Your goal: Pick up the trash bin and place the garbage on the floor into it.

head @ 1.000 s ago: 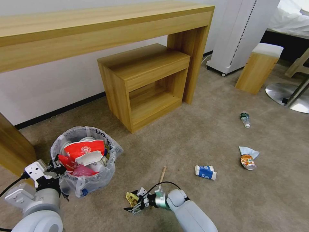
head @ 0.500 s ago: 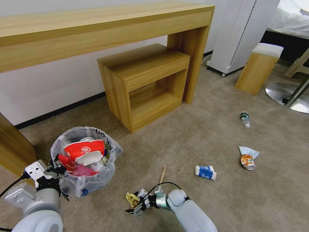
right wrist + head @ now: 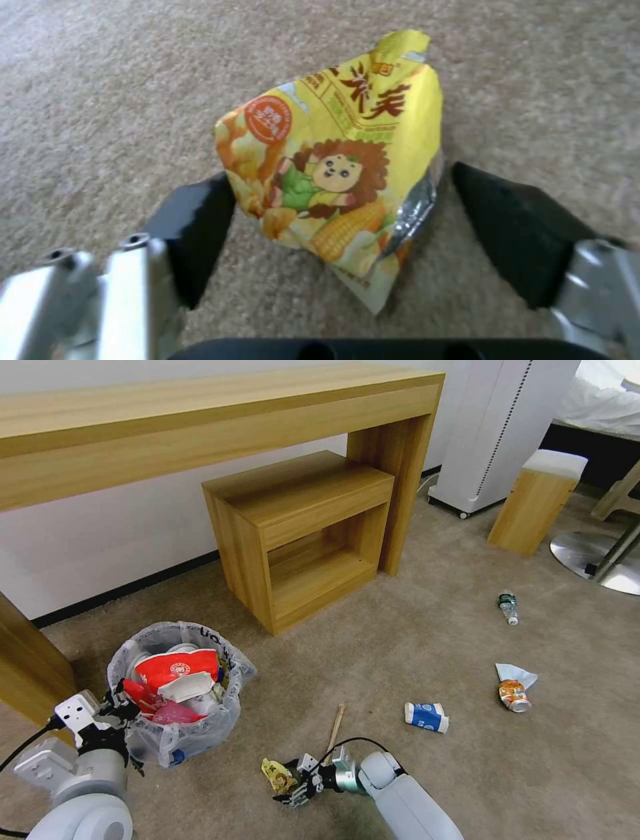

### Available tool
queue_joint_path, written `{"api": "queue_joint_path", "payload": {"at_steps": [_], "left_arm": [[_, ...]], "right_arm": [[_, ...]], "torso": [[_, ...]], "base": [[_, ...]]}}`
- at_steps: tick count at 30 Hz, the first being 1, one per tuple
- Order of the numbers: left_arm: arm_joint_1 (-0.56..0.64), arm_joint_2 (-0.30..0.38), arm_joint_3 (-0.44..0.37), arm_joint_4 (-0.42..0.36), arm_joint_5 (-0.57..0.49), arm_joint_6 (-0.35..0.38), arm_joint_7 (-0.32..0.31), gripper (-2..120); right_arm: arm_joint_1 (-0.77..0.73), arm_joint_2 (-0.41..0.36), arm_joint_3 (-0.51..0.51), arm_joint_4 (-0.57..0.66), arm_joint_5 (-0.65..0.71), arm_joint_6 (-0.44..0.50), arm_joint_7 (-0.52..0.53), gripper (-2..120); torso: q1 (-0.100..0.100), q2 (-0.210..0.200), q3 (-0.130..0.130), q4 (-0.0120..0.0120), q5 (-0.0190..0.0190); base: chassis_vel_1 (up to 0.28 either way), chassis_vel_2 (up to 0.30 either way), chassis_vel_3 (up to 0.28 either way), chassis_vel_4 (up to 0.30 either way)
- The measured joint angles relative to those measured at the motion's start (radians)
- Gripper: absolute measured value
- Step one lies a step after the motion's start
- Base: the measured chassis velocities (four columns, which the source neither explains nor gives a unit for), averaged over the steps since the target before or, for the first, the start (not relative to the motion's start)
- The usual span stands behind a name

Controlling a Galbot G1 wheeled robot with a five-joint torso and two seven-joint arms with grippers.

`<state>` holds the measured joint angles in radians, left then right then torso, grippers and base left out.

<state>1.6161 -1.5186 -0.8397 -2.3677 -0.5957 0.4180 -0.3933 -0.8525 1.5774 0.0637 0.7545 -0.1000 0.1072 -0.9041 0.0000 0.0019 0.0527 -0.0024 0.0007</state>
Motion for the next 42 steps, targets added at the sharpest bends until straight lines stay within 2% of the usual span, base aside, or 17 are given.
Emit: {"api": "queue_joint_path", "payload": {"at_steps": [1, 3, 4, 5, 7, 8, 14, 17, 30, 42], "left_arm": [[0.0, 0.0, 0.0, 0.0, 0.0, 0.0, 0.0, 3], [-0.002, 0.0, 0.001, 0.002, 0.0, -0.001, 0.0, 3], [-0.002, 0.0, 0.001, 0.002, 0.0, -0.001, 0.0, 3], [-0.003, 0.0, 0.002, 0.003, 0.0, -0.002, 0.001, 3], [-0.003, 0.0, 0.003, 0.004, 0.0, -0.002, 0.001, 3], [-0.003, 0.0, 0.005, 0.005, -0.001, -0.002, 0.001, 3], [-0.003, -0.001, 0.006, 0.006, -0.001, -0.004, 0.001, 3], [-0.005, -0.001, 0.008, 0.007, -0.001, -0.005, 0.002, 3], [-0.006, -0.001, 0.007, 0.009, 0.0, -0.006, 0.002, 3], [-0.007, -0.003, 0.008, 0.013, 0.007, -0.008, 0.003, 3]], "right_arm": [[0.0, 0.0, 0.001, -0.001, -0.002, 0.0, 0.0, 76], [-0.003, -0.002, 0.008, -0.003, -0.027, 0.002, -0.002, 63], [-0.003, -0.002, 0.008, -0.003, -0.027, 0.002, -0.002, 63], [-0.006, -0.01, 0.01, -0.002, -0.036, 0.002, -0.004, 56], [-0.008, -0.014, 0.012, 0.0, -0.04, 0.002, -0.006, 54], [-0.014, -0.028, 0.018, 0.01, -0.06, 0.002, -0.016, 46], [-0.023, -0.049, 0.025, 0.025, -0.081, 0.005, -0.028, 26], [-0.026, -0.056, 0.028, 0.03, -0.082, 0.005, -0.032, 22], [-0.021, -0.059, 0.031, 0.03, -0.078, 0.006, -0.03, 22], [-0.012, -0.059, 0.03, 0.017, -0.064, 0.007, -0.022, 8]], "torso": [[0.0, 0.0, 0.0, 0.0, 0.0], [0.0, 0.0, 0.0, 0.0, 0.0001], [0.0, 0.0, 0.0, 0.0, 0.0001], [0.0, 0.0, 0.0, 0.0, 0.0001], [0.0, 0.0, 0.0, 0.0, 0.0001], [0.0, 0.0, 0.0, 0.0, 0.0001], [0.0, 0.0, 0.0, 0.0001, 0.0005], [0.0, 0.0, 0.0, 0.0001, 0.0005], [0.0, 0.0, 0.0, -0.0002, -0.0002], [0.0, 0.0, 0.0, 0.0, -0.0001]], "base": [[0.0, 0.0, 0.0, 0.0], [0.0, 0.0, 0.0, 0.0], [0.0, 0.0, 0.0, 0.0], [0.0, 0.0, 0.0, 0.0], [0.0, 0.0, 0.0, 0.0], [0.0, 0.0, 0.0, 0.0], [0.0, 0.0, 0.0, 0.0], [0.0, 0.0, 0.0, 0.0], [0.0, 0.0, 0.0, 0.0], [0.0, 0.0, 0.0, 0.0]]}}
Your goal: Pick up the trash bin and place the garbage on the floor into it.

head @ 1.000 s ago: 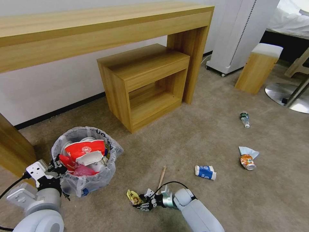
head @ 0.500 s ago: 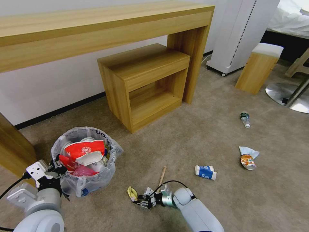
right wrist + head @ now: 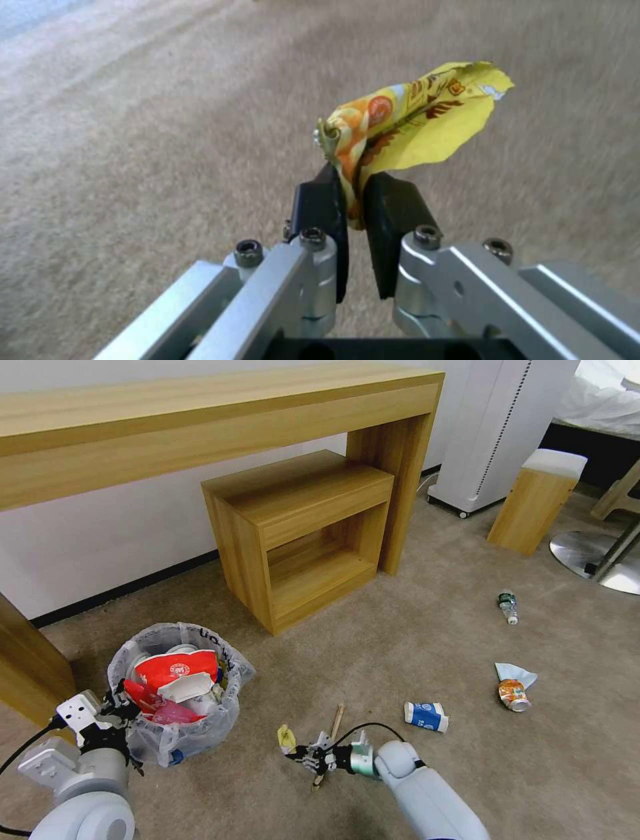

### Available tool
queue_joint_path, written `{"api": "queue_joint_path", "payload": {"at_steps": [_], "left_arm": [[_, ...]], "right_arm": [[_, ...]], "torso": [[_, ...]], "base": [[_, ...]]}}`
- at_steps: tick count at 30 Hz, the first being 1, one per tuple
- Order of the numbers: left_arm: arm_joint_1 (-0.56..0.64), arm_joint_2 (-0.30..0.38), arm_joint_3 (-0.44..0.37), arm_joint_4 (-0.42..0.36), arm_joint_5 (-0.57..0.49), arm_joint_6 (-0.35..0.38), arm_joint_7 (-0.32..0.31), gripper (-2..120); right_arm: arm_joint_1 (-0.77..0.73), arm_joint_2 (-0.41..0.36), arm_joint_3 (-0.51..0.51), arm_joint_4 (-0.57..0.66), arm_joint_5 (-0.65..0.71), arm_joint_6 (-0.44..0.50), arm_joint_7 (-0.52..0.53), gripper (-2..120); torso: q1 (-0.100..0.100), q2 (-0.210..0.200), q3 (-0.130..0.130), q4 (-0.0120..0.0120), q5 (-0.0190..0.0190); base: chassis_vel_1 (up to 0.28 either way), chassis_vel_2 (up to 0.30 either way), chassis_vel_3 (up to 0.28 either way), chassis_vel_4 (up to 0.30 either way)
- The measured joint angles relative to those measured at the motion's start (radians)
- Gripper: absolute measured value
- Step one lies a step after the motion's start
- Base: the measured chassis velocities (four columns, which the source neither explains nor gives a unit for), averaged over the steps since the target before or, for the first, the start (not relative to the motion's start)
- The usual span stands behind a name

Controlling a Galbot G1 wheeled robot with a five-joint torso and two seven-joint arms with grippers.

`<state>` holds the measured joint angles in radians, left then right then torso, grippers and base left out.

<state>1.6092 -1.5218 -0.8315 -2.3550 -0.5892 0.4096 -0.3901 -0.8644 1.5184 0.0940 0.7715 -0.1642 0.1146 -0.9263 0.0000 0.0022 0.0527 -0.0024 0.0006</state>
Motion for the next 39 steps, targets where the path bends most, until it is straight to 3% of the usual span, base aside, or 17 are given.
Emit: {"api": "queue_joint_path", "payload": {"at_steps": [8, 29, 37, 39], "left_arm": [[0.0, 0.0, 0.0, 0.001, 0.003, -0.002, 0.0, 3], [-0.001, 0.002, -0.001, 0.003, 0.005, -0.005, 0.001, 3], [-0.005, 0.005, 0.0, 0.012, 0.004, -0.006, 0.001, 3], [-0.008, 0.005, 0.004, 0.016, 0.004, -0.006, 0.001, 3]], "right_arm": [[0.002, 0.003, -0.003, 0.0, 0.01, 0.003, 0.003, 0], [-0.001, -0.013, -0.007, 0.041, 0.056, 0.005, 0.007, 0], [-0.018, -0.069, -0.016, 0.121, 0.131, 0.026, 0.021, 0], [-0.036, -0.113, -0.026, 0.192, 0.189, 0.036, 0.016, 0]], "torso": [[0.0, 0.0, 0.0, 0.0001, 0.0001], [0.0, 0.0, 0.0, 0.0001, 0.0002], [0.0, 0.0, 0.0, 0.0, 0.0003], [0.0, 0.0, 0.0, -0.0001, 0.0002]], "base": [[0.0, 0.0, 0.0, 0.0], [0.0, 0.0, 0.0, 0.0], [0.0, 0.0, 0.0, 0.0], [0.0, 0.0, 0.0, 0.0]]}}
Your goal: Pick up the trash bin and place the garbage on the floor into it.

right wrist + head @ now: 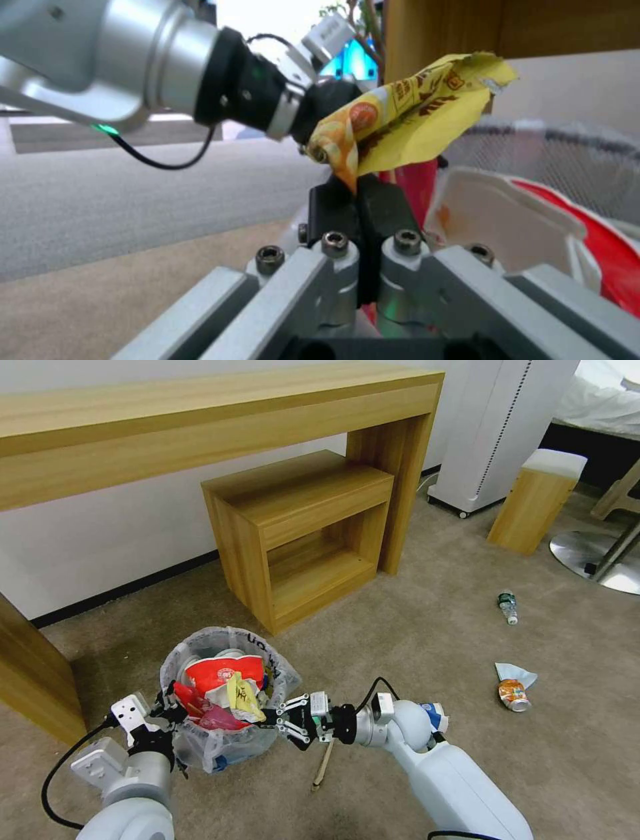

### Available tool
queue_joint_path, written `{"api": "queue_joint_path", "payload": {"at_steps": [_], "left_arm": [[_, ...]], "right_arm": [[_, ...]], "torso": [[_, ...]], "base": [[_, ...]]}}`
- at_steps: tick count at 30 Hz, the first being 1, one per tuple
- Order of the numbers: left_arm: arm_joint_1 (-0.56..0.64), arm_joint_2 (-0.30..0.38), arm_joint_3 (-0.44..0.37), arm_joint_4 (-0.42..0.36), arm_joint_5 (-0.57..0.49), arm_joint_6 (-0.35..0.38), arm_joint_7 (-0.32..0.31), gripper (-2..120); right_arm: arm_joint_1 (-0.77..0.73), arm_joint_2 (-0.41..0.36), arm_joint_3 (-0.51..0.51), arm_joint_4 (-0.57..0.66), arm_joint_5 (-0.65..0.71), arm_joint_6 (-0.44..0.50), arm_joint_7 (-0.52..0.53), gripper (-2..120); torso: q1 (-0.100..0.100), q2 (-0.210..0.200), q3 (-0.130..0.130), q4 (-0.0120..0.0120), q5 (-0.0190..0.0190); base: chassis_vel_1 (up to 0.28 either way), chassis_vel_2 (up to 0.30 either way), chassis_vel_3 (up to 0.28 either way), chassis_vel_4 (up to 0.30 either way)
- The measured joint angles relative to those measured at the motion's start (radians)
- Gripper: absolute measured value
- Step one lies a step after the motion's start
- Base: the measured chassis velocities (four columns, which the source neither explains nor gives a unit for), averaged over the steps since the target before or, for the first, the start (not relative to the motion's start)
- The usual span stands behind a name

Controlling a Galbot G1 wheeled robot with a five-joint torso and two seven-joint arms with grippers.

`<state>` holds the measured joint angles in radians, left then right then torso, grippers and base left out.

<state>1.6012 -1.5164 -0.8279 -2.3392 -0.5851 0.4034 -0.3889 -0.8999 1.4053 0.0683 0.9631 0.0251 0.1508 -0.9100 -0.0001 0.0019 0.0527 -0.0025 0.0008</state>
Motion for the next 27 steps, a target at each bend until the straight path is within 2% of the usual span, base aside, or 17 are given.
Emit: {"api": "queue_joint_path", "payload": {"at_steps": [3, 4, 6, 8, 9, 10, 14, 15, 17, 19, 20, 23, 26, 27], "left_arm": [[-0.005, 0.001, 0.002, 0.004, -0.001, 0.0, 0.0, 3], [-0.008, 0.002, 0.004, 0.005, -0.001, 0.0, -0.001, 3], [-0.008, 0.004, 0.005, 0.006, -0.001, 0.0, -0.001, 3], [-0.008, 0.007, 0.004, 0.009, -0.003, 0.0, -0.001, 3], [-0.005, 0.007, 0.006, 0.012, -0.004, 0.0, -0.002, 3], [-0.005, 0.007, 0.006, 0.012, -0.004, 0.0, -0.002, 3], [0.002, -0.002, 0.05, 0.013, 0.002, 0.0, -0.006, 3], [0.002, -0.002, 0.05, 0.013, 0.002, 0.0, -0.006, 3], [0.013, -0.009, 0.083, 0.006, 0.012, 0.0, -0.009, 3], [0.017, -0.013, 0.099, 0.001, 0.015, 0.001, -0.01, 3], [0.024, -0.02, 0.122, -0.007, 0.021, 0.004, -0.011, 3], [0.033, -0.029, 0.153, -0.026, 0.03, 0.01, -0.013, 3], [0.048, -0.033, 0.187, -0.058, 0.035, 0.018, -0.017, 3], [0.048, -0.033, 0.187, -0.058, 0.035, 0.018, -0.017, 3]], "right_arm": [[-0.02, -0.043, -0.001, 0.09, 0.035, 0.0, -0.019, 2], [-0.027, -0.059, 0.001, 0.125, 0.037, 0.001, -0.029, 10], [-0.032, -0.067, 0.006, 0.153, 0.039, 0.003, -0.037, 14], [-0.051, -0.092, 0.012, 0.259, 0.082, 0.007, -0.058, 24], [-0.062, -0.116, 0.017, 0.366, 0.132, 0.006, -0.084, 30], [-0.062, -0.116, 0.017, 0.366, 0.132, 0.006, -0.084, 30], [-0.07, -0.191, 0.045, 0.629, 0.261, -0.024, -0.163, 46], [-0.07, -0.191, 0.045, 0.629, 0.261, -0.024, -0.163, 46], [-0.075, -0.201, 0.045, 0.703, 0.386, -0.02, -0.196, 59], [-0.074, -0.19, 0.035, 0.71, 0.428, -0.018, -0.201, 61], [-0.069, -0.175, 0.016, 0.709, 0.456, -0.017, -0.201, 68], [-0.062, -0.161, -0.025, 0.7, 0.478, -0.013, -0.201, 77], [-0.054, -0.156, -0.071, 0.687, 0.477, -0.007, -0.199, 92], [-0.054, -0.156, -0.071, 0.687, 0.477, -0.007, -0.199, 92]], "torso": [[0.0, 0.0, 0.0, -0.0001, 0.0], [0.0, 0.0, 0.0, 0.0, 0.0], [0.0, 0.0, 0.0, 0.0, 0.0001], [0.0, 0.0, 0.0, 0.0, 0.0002], [0.0, 0.0, 0.0, 0.0002, 0.0001], [0.0, 0.0, 0.0, 0.0002, 0.0001], [0.0, 0.0, 0.0, -0.0001, -0.0001], [0.0, 0.0, 0.0, -0.0001, -0.0001], [0.0, 0.0, 0.0, 0.0, 0.0], [0.0, 0.0, 0.0, -0.0001, -0.0001], [0.0, 0.0, 0.0, 0.0, 0.0002], [0.0, 0.0, 0.0, 0.0002, 0.0001], [0.0, 0.0, 0.0, 0.0001, 0.0], [0.0, 0.0, 0.0, 0.0001, 0.0]], "base": [[0.0, 0.0, 0.0, 0.0], [0.0, 0.0, 0.0, 0.0], [0.0, 0.0, 0.0, 0.0], [0.0, 0.0, 0.0, 0.0], [0.0, 0.0, 0.0, 0.0], [0.0, 0.0, 0.0, 0.0], [0.0, 0.0, 0.0, 0.0], [0.0, 0.0, 0.0, 0.0], [0.0, 0.0, 0.0, 0.0], [0.0, 0.0, 0.0, 0.0], [0.0, 0.0, 0.0, 0.0], [0.0, 0.0, 0.0, 0.0], [0.0, 0.0, 0.0, 0.0], [0.0, 0.0, 0.0, 0.0]]}}
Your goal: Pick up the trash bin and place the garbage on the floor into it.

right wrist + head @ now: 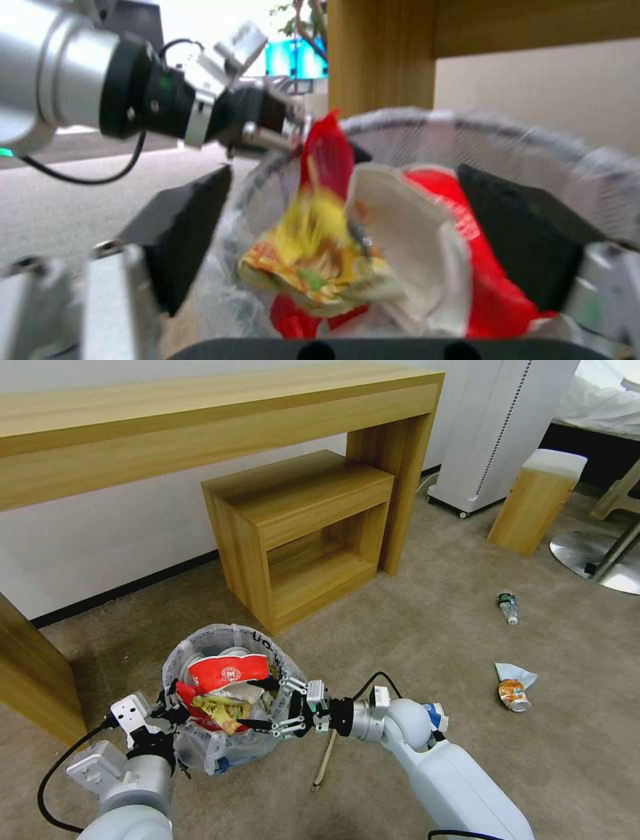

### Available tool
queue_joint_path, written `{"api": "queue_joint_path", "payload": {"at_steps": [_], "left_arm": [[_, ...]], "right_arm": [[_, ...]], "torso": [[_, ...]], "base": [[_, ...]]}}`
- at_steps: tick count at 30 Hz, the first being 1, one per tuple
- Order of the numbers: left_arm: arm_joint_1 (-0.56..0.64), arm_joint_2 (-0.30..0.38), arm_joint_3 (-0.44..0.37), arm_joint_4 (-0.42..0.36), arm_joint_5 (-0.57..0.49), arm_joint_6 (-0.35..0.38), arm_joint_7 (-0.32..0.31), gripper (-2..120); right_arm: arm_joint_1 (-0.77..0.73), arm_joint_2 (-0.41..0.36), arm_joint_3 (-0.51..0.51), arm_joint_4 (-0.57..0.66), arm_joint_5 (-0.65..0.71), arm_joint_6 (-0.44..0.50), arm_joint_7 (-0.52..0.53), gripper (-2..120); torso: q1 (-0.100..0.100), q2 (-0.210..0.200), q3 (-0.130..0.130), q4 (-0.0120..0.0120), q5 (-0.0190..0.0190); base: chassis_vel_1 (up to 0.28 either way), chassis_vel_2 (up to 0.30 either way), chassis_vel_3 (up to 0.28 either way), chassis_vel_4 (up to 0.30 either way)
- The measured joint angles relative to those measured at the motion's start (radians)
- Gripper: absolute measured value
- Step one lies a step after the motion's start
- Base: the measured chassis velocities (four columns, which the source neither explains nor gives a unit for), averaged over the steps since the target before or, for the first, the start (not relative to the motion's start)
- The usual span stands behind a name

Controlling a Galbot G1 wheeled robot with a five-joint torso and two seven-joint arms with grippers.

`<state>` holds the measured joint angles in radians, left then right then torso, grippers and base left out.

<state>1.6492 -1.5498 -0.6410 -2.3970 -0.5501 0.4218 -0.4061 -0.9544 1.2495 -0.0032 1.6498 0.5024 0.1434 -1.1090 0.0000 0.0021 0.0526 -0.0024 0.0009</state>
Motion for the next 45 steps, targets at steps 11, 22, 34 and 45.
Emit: {"api": "queue_joint_path", "payload": {"at_steps": [11, 22, 34, 45], "left_arm": [[0.023, -0.001, 0.03, -0.04, 0.008, 0.006, -0.001, 3], [0.033, 0.004, 0.017, -0.054, 0.011, 0.005, 0.002, 3], [-0.037, 0.057, -0.133, -0.014, -0.128, 0.047, -0.002, 3], [-0.054, 0.074, -0.194, -0.03, -0.239, 0.077, -0.001, 3]], "right_arm": [[0.009, 0.004, -0.01, -0.011, -0.03, -0.03, 0.073, 100], [-0.001, -0.011, 0.015, 0.032, -0.009, -0.054, 0.141, 100], [-0.221, -0.187, 0.259, 0.287, 0.043, -0.141, 0.884, 100], [-0.527, -0.085, 0.433, 0.459, 0.063, -0.155, 1.292, 100]], "torso": [[0.0, 0.0, 0.0, -0.0001, -0.0001], [0.0, 0.0, 0.0, 0.0, 0.0], [0.0, 0.0, 0.0, -0.0001, 0.0], [0.0, 0.0, 0.0, -0.0002, -0.0001]], "base": [[0.0, 0.0, 0.0, 0.0], [0.0, 0.0, 0.0, 0.0], [0.0, 0.0, 0.0, 0.0], [0.0, 0.0, 0.0, 0.0]]}}
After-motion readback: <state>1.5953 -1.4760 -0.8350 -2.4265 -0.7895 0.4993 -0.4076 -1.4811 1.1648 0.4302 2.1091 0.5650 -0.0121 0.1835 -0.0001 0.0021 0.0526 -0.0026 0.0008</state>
